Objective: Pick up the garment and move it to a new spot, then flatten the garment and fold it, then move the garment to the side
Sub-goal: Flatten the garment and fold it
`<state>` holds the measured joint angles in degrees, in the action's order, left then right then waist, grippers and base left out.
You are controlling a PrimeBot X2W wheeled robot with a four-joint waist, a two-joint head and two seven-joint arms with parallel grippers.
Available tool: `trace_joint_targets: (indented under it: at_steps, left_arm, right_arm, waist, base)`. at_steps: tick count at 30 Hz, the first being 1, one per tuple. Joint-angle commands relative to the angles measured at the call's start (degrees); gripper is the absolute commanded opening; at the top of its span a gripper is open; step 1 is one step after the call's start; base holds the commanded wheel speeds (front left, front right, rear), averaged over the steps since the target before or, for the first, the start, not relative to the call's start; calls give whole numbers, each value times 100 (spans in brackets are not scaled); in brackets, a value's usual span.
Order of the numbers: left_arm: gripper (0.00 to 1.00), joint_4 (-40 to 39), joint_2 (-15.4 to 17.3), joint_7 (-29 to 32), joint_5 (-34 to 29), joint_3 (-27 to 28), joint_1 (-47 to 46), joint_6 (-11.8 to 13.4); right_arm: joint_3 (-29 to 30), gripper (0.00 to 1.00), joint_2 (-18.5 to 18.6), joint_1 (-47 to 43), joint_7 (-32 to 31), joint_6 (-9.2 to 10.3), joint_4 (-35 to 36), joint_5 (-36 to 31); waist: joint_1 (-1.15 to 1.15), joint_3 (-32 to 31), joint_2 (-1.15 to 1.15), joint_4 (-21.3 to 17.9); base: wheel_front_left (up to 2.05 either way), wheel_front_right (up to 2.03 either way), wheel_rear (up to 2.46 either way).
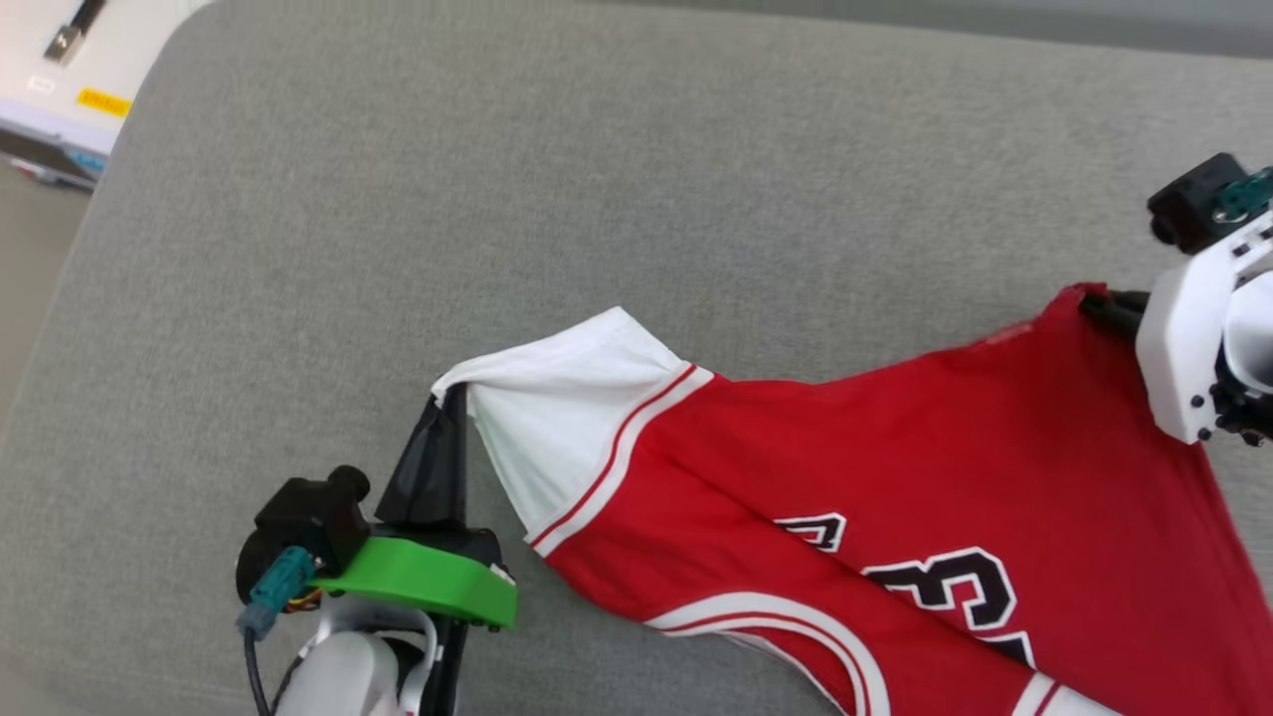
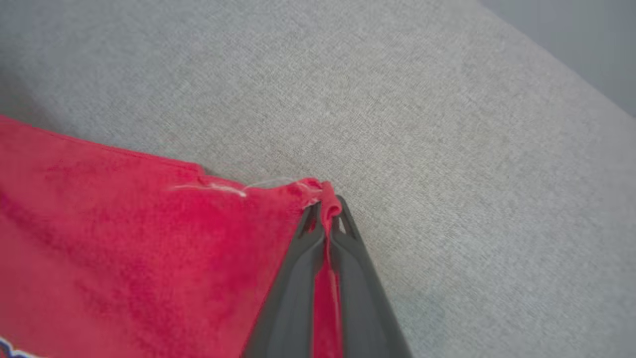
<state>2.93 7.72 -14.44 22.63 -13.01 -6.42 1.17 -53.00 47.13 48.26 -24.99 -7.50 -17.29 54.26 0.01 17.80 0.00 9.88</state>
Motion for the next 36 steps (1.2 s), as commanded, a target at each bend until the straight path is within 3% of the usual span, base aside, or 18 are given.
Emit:
trace_joint_targets:
  at_steps: [1, 10, 21, 26, 36]
  left_arm:
    - [0, -60, 87, 41, -59, 43, -46, -42]
    - [0, -556, 617, 500, -123, 231, -790, -158]
    - [0, -692, 1120, 1173, -245, 315, -3126, -460]
    - [0, -469, 1181, 1378, -298, 289, -4405, -544]
    - [0, 641, 990, 1504, -431, 78, -7080, -667]
  right_arm:
    - [41, 0, 95, -42, 137, 1, 57, 61]
    - [526, 0, 242, 10, 865, 1, 373, 200]
    - [1312, 0, 131, 621, 1232, 1, 719, -67]
    - [1737, 0, -138, 1292, 1284, 1, 570, -302]
    - [2208, 0, -602, 3052, 1323, 1, -189, -1047]
  waist:
    - [-1, -484, 0, -376]
    - [-1, -886, 0, -799]
    - [-1, -643, 0, -1098]
    - [-1, -240, 0, -1207]
    - [-1, 878, 0, -1157]
  base:
    - [0, 0, 0]
    - [0, 0, 0]
    - [0, 0, 0]
    - [0, 0, 0]
    - [0, 0, 0]
